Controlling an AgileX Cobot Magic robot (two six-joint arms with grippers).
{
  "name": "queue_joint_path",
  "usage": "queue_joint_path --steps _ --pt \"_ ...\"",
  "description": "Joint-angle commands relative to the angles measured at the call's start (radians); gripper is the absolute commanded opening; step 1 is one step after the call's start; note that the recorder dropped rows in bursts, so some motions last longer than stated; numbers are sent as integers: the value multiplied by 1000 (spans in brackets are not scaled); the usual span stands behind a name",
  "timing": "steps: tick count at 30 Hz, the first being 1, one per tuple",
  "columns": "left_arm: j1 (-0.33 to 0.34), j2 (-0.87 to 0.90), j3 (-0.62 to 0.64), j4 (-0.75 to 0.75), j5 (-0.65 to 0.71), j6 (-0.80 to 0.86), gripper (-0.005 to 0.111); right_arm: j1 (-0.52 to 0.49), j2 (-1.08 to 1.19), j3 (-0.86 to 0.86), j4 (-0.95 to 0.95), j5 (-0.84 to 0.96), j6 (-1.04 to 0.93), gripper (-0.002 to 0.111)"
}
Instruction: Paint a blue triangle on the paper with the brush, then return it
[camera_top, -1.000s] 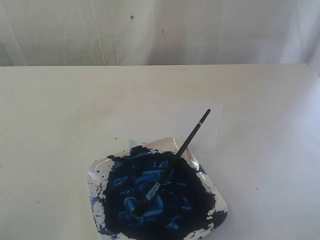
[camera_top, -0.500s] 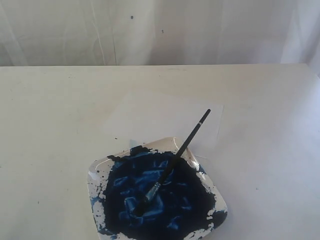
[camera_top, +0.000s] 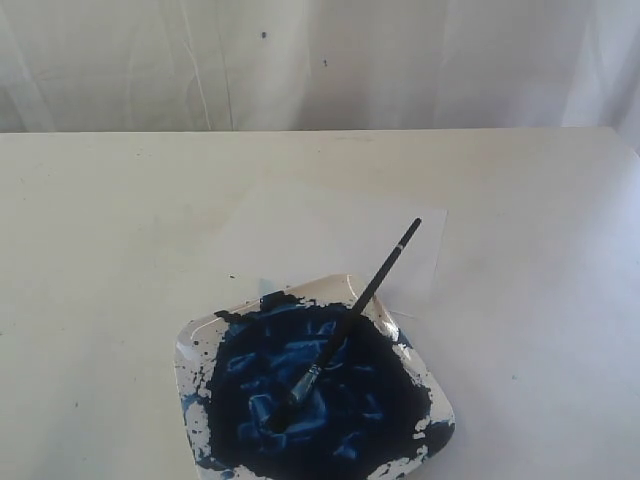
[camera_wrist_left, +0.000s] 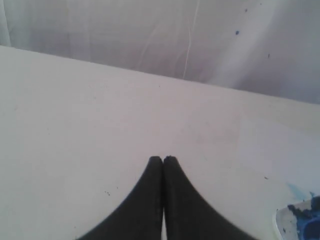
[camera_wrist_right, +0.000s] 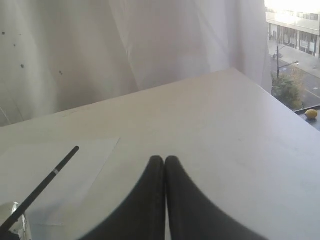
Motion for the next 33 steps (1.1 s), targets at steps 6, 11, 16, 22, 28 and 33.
queue_joint_path --steps 6,11,16,22,28,33 --pt "-4 -5 3 -18 -65 0 0 -5 -6 3 8 -37 2 0" --pt "-4 -5 3 -18 -128 0 0 -5 -6 3 40 -49 124 0" --pt "-4 -5 3 -18 -207 0 0 -5 -6 3 54 -49 199 0" --pt "-4 -5 3 -18 -228 -10 0 -5 -6 3 54 -55 222 0" --pt "-4 17 -44 25 -214 -27 0 -5 -6 3 69 -206 239 0" --pt "-4 168 -191 146 -97 -25 0 -5 -6 3 69 -279 237 0"
